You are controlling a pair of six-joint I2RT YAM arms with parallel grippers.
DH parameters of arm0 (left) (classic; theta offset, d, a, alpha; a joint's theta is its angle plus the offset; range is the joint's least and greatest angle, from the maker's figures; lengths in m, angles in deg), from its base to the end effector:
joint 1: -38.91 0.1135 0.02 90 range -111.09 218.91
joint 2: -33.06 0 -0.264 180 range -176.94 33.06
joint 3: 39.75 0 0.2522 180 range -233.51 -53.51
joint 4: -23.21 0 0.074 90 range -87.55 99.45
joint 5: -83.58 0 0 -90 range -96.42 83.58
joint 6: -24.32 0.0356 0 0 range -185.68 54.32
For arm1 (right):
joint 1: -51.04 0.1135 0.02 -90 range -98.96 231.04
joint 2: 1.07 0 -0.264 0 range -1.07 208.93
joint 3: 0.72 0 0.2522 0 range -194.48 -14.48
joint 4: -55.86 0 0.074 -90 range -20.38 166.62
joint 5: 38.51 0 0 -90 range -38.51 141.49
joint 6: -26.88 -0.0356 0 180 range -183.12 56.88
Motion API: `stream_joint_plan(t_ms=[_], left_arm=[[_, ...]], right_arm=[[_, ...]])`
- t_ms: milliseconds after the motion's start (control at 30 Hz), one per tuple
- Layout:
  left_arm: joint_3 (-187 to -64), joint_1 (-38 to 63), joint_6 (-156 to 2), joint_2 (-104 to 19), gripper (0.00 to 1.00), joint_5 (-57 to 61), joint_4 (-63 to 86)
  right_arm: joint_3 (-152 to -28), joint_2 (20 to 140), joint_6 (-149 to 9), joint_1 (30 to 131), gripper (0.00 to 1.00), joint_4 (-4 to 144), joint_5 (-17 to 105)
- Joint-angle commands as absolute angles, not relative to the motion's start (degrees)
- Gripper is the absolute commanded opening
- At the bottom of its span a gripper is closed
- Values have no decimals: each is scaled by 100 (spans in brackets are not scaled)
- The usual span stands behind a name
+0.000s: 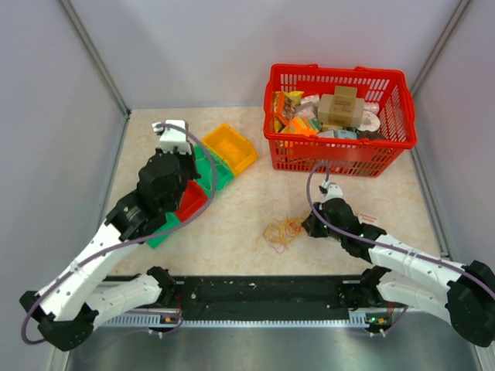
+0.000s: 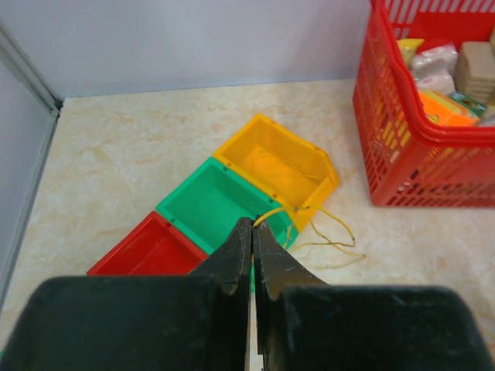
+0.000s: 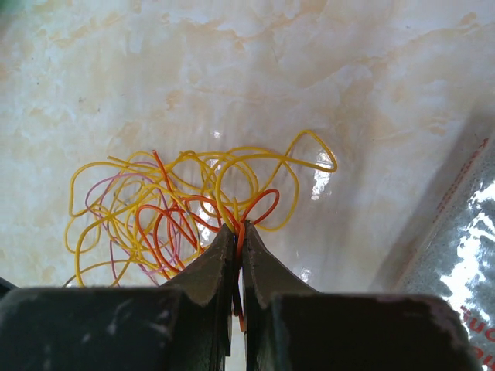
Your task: Untangle the cables
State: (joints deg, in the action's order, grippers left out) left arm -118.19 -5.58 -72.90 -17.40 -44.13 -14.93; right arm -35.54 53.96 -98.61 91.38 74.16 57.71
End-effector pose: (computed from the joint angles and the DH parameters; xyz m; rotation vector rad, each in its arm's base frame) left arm 0.1403 -0.1073 0.4174 0.0803 1.7098 -0.0948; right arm 0.1480 0.1207 0.1746 -0.0372 2.3057 0.5843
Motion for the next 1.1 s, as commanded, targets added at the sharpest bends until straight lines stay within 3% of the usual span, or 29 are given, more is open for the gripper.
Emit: stream_joint_plan(t_ms=[0, 133, 400, 700, 1067], left_arm=[[-12083, 540, -7789, -2274, 0, -3080, -674], [-12214, 963, -7877, -2661, 0, -2471, -154], [-12628, 1351, -7816, -2986, 0, -2435, 636], [-12233, 1860, -8097, -3557, 0, -1583, 2051], [-12426, 2494, -8520, -4814, 0, -853, 2439]], right_arm=[[-3742, 5150, -9758, 9103, 0, 7340, 5765], [-3777, 5035, -9740, 9103, 0, 7490, 5800], [-3917, 4921, -9688, 9103, 0, 7622, 5835], [-3961, 4772, -9696, 9103, 0, 7683, 5765], [-4014, 4315, -9688, 9103, 0, 7973, 5888]])
